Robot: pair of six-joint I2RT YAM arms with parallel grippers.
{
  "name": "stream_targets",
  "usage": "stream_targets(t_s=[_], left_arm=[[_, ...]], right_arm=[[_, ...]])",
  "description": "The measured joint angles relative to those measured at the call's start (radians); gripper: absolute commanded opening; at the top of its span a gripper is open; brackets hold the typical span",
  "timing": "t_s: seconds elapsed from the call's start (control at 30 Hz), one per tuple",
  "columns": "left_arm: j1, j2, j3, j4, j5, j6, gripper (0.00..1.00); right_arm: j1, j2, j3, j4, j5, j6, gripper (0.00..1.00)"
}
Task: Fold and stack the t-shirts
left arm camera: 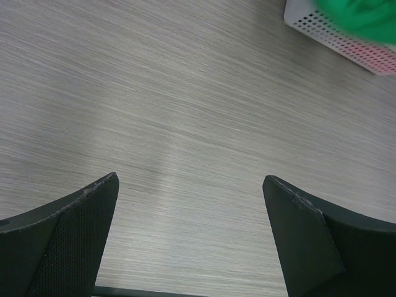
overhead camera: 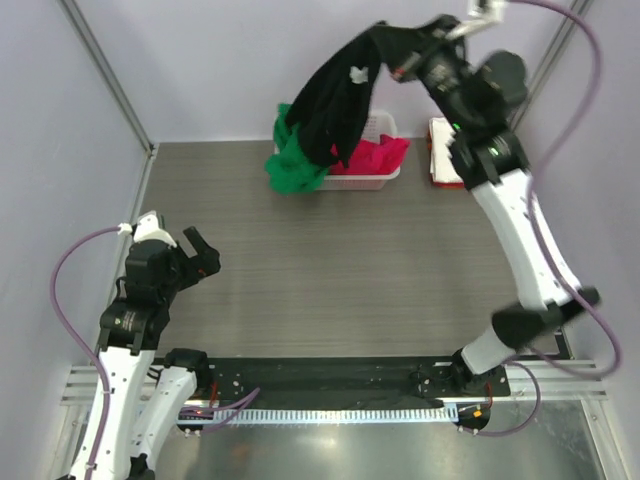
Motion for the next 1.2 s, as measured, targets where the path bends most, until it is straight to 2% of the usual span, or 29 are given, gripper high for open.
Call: stream_targets(t_s=[0.07,0.17,0.2,0.23,0.27,0.3,0.33,0.43,0.53,0.67,0.8,0.97,1.07,1.2], left_arm=[[0.0,-0.002,0.0,0.0,-0.005,0.0,1.0],[0.0,-0.001,0.0,0.0,-0.005,0.0,1.0],[0.0,-0.001,0.0,0.0,-0.005,0.0,1.0],[0.0,-0.001,0.0,0.0,-0.005,0.0,1.0],[0.0,0.0,0.0,0.0,-0.005,0.0,1.0],[0.0,0.001,0.0,0.0,-0.005,0.0,1.0],[0.0,0.003,0.0,0.0,-0.005,0.0,1.0],[0.0,0.012,0.0,0.0,-0.006,0.0,1.0],[0.0,0.026,0.0,0.0,-0.006,-0.001,1.0],[0.0,0.069,0.0,0.001,-0.01,-0.008,1.0],[0.0,0.192,0.001,0.018,0.001,-0.026,1.0],[0.0,0.416,0.014,0.129,0.057,-0.078,1.0],[0.0,0.608,0.071,0.206,0.081,-0.096,1.0],[0.0,0.891,0.2,0.308,0.123,-0.113,1.0]], right_arm=[[-0.061,-0.17,-0.204,0.026,0.064,0.042,0.01],[-0.223,-0.394,-0.515,-0.005,0.174,0.125,0.01],[-0.279,-0.453,-0.627,-0.033,0.21,0.153,0.04],[-0.328,-0.503,-0.738,-0.069,0.238,0.176,0.52],[-0.361,-0.544,-0.842,-0.117,0.257,0.2,0.78],[-0.389,-0.567,-0.928,-0.19,0.272,0.223,0.92],[-0.41,-0.569,-0.995,-0.251,0.282,0.233,0.99],[-0.436,-0.555,-1.147,-0.46,0.289,0.254,1.0],[-0.432,-0.562,-1.192,-0.592,0.277,0.252,1.0],[-0.354,-0.583,-1.169,-0.589,0.248,0.216,1.0],[-0.155,-0.454,-1.068,-0.533,0.201,0.162,1.0],[-0.025,-0.148,-0.95,-0.464,0.169,0.109,1.0],[0.001,0.006,-0.924,-0.455,0.173,0.089,1.0],[0.009,0.133,-0.94,-0.452,0.19,0.073,1.0]])
